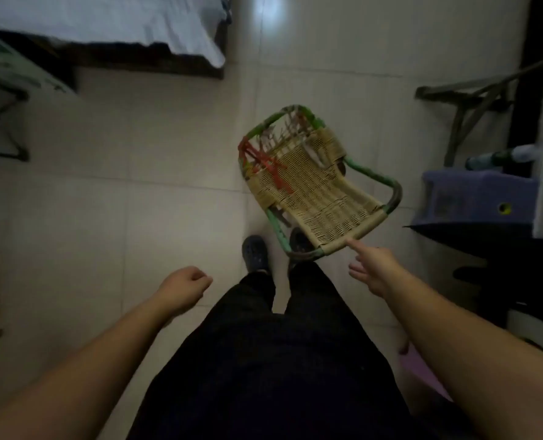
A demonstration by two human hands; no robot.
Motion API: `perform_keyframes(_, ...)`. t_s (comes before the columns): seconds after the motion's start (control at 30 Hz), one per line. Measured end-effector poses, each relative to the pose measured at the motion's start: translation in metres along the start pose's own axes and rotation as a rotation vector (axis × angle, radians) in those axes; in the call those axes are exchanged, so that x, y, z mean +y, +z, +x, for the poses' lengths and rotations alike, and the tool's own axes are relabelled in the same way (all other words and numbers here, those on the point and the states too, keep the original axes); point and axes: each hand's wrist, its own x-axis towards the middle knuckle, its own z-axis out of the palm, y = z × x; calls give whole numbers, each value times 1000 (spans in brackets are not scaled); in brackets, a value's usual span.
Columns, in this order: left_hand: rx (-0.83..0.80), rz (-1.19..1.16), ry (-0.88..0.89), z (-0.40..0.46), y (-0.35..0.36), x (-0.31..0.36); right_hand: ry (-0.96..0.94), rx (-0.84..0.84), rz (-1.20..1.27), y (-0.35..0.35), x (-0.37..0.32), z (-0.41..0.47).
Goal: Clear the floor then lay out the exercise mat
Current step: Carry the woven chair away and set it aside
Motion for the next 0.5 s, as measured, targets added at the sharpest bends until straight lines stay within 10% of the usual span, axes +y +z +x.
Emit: perform_keyframes(0.5, -1, 39, -21, -7, 52, 14, 130, -33, 287, 37, -49, 49)
